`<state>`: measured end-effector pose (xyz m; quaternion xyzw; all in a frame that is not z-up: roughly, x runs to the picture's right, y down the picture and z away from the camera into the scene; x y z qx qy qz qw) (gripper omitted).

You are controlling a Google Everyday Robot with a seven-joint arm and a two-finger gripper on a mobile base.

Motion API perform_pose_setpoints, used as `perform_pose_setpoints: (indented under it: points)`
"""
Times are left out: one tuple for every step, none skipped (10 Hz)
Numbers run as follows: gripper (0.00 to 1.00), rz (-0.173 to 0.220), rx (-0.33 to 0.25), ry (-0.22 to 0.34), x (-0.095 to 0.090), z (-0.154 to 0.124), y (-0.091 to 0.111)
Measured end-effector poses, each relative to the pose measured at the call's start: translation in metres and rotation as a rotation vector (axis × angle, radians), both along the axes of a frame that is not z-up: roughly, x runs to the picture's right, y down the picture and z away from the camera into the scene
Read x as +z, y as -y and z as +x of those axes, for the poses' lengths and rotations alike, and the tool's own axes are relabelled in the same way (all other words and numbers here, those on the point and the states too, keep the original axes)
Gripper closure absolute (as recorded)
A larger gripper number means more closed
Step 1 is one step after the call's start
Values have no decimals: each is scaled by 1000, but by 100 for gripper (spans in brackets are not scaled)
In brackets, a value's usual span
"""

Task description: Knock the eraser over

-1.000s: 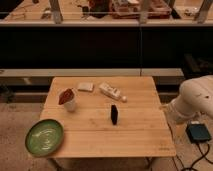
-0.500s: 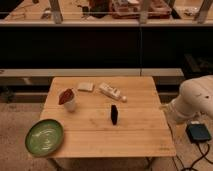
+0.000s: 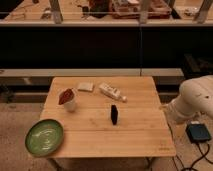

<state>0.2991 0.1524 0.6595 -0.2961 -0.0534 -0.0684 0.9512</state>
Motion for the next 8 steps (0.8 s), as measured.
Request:
perform_pose_setpoints:
  points:
    - [20, 0, 0, 0, 0, 0, 0]
    - [20, 0, 0, 0, 0, 0, 0]
    - [20, 0, 0, 0, 0, 0, 0]
    - [20, 0, 0, 0, 0, 0, 0]
    - [21, 0, 0, 0, 0, 0, 0]
    - [31, 1, -5, 1, 3, -4, -2]
    - [42, 1, -13, 7, 8, -15, -5]
    - [50, 1, -21, 13, 12, -26, -7]
